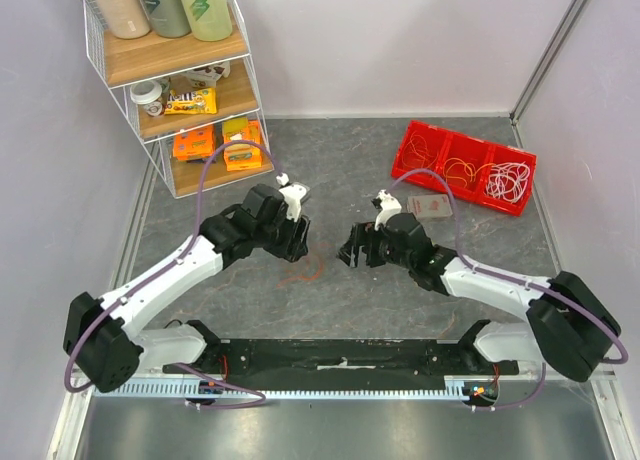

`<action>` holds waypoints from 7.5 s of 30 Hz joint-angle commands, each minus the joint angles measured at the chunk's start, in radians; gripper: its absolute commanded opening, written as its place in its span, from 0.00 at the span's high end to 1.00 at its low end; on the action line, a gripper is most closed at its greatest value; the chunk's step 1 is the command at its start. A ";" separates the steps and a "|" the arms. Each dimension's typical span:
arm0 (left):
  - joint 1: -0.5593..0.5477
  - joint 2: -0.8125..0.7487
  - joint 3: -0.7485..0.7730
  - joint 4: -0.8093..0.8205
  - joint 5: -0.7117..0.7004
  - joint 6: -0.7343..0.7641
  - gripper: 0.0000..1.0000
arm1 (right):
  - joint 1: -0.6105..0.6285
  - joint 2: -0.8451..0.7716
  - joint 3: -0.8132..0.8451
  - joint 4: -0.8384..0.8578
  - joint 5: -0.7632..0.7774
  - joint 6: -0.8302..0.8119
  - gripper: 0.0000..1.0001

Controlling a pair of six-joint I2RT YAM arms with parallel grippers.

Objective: Untangle the cables

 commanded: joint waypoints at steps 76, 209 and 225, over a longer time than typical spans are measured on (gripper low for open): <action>0.026 -0.640 -0.122 0.198 -0.482 0.003 0.46 | -0.411 0.829 1.291 -0.443 1.081 -0.556 1.00; 0.026 -0.048 -0.513 0.626 0.155 -0.715 0.49 | 0.272 0.356 0.285 -0.101 0.216 0.178 0.73; 0.027 -0.533 -0.199 -0.020 -0.341 -0.502 0.99 | 0.171 -0.290 0.265 -0.683 0.790 0.149 1.00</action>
